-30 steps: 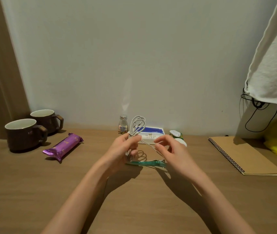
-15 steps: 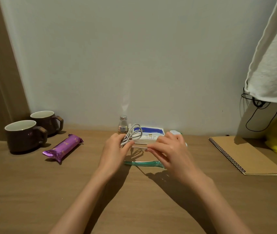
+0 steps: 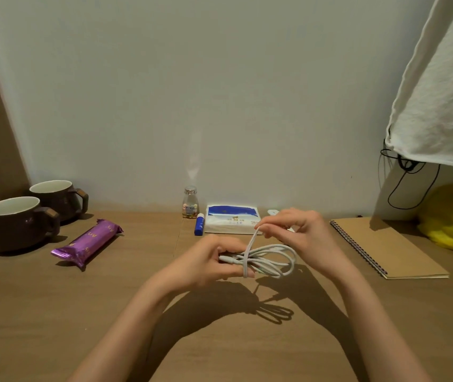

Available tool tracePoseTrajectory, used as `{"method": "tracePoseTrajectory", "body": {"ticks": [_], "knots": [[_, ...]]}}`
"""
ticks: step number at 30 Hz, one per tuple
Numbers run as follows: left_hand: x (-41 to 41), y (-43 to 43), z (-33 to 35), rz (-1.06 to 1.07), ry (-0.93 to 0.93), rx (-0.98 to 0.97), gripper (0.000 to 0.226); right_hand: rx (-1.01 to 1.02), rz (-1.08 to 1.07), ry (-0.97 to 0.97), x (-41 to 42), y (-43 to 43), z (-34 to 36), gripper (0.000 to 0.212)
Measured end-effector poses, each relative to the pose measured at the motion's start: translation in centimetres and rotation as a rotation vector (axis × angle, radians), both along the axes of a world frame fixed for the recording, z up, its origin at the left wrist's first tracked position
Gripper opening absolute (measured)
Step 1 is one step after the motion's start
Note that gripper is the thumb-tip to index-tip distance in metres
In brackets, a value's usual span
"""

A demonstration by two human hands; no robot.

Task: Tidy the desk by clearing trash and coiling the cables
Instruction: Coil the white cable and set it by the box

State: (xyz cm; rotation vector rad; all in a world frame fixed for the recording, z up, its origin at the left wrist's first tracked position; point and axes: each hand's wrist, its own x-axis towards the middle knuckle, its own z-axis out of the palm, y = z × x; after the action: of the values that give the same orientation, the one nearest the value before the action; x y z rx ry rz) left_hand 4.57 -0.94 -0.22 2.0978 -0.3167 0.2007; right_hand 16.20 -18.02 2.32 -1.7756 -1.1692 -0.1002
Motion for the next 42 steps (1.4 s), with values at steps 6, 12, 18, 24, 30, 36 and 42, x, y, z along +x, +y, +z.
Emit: {"method": "tracePoseTrajectory", "body": {"ticks": [6,12,18,24,30,36,42], "knots": [[-0.9,0.2,1.2,0.107,-0.081,-0.210,0.014,-0.042,0.042,0.213,0.4,0.7,-1.1,0.013],[0.2,1.7,0.0,0.438,-0.063,-0.375,0.016,-0.181,-0.026,0.056,-0.8,2.2,-2.5,0.016],[1.1,2.9,-1.6,0.638,-0.102,-0.174,0.014,-0.358,-0.041,-0.374,-2.3,3.1,-2.7,0.022],[0.8,3.1,-2.6,0.738,-0.196,0.413,0.009,-0.312,-0.074,-0.795,-2.6,3.3,-2.9,0.012],[0.7,1.6,-2.5,0.595,-0.178,0.835,0.033,-0.291,-0.113,-1.043,-2.2,3.9,-3.1,0.033],[0.9,1.5,-2.0,0.290,-0.216,0.544,0.029,-0.174,-0.111,-0.519,-0.6,1.3,-0.9,0.026],[-0.1,-0.3,0.0,0.081,-0.071,-0.072,0.027,-0.155,0.200,0.207,-0.5,-0.3,0.7,0.013]]}}
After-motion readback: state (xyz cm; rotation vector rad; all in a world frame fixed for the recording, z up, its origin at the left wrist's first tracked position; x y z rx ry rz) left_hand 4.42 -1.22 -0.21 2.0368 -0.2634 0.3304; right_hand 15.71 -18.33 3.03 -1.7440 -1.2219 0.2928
